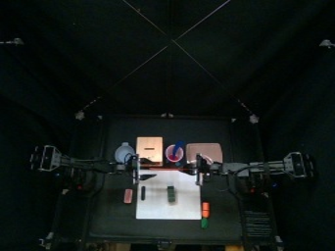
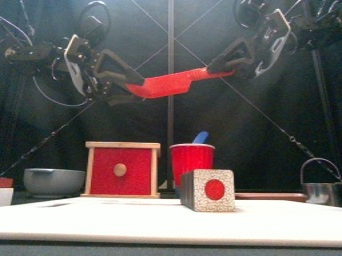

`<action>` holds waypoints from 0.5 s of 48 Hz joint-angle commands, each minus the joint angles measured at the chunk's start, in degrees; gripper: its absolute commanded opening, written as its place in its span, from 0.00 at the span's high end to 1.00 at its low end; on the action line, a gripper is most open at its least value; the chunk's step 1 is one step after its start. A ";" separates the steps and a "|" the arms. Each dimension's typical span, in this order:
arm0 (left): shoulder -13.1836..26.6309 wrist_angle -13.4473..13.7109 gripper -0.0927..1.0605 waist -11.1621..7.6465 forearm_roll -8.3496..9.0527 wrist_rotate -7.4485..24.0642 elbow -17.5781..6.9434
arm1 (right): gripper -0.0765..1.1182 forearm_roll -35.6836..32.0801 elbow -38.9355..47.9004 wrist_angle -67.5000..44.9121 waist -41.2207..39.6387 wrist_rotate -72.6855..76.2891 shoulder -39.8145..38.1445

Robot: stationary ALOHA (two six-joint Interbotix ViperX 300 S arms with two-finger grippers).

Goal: Cut the sushi into 4 pieces with the knife
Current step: Grasp knife edge with left hand

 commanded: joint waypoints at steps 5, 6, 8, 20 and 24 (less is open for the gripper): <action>-0.79 -0.79 0.36 0.35 0.62 0.18 -0.53 | 0.73 0.00 -0.62 -0.62 0.26 0.00 -0.53; -0.79 -0.88 0.38 0.35 0.79 0.18 -0.53 | 0.73 0.00 -0.62 -0.62 0.18 0.00 -0.53; -0.79 -0.79 0.42 0.35 0.79 0.18 -0.44 | 0.73 0.00 -0.62 -0.62 0.18 0.00 -0.53; 0.18 -0.79 0.65 0.00 2.72 0.09 -0.09 | 0.74 1.93 -0.18 -0.18 1.14 0.18 1.67; 0.70 -0.79 0.70 -0.44 2.72 0.00 0.35 | 0.74 2.11 -0.44 0.26 1.85 0.09 3.52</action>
